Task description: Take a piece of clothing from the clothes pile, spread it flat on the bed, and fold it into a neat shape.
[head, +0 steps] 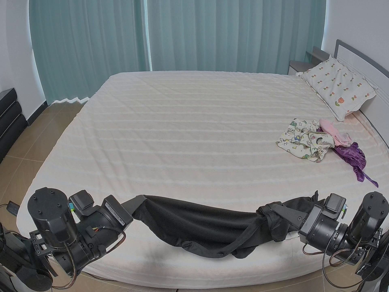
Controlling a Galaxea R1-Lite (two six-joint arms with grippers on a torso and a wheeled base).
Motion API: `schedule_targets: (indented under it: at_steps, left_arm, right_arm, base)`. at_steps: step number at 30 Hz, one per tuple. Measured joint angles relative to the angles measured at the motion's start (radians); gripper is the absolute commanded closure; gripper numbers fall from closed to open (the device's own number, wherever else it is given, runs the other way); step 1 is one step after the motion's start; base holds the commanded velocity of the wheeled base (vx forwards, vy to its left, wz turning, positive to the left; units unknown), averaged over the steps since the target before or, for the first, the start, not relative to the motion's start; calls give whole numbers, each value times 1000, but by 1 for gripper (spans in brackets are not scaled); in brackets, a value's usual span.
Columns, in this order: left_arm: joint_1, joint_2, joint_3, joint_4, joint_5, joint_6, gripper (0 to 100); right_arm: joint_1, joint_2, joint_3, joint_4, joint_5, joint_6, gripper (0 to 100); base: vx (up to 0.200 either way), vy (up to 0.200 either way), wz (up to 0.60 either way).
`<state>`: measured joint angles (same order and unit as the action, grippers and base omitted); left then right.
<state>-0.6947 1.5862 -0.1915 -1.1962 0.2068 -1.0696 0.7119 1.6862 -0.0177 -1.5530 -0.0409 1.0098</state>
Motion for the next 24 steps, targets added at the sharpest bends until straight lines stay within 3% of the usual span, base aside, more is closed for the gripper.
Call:
schedule_targets:
  at_steps: [15,20,24]
  left_arm:
    - [-6,-104,22,9,-2,20,100]
    - [-9,-164,17,11,0,43,100]
    - [-9,-236,5,30,2,68,100]
  right_arm:
    - [2,-172,0,0,-6,-94,100]
    - [4,-296,0,25,2,-213,100]
    - [5,-403,-35,122,6,-260,100]
  base:
    - [-200,0,0]
    - [-200,0,0]
    - [-200,0,0]
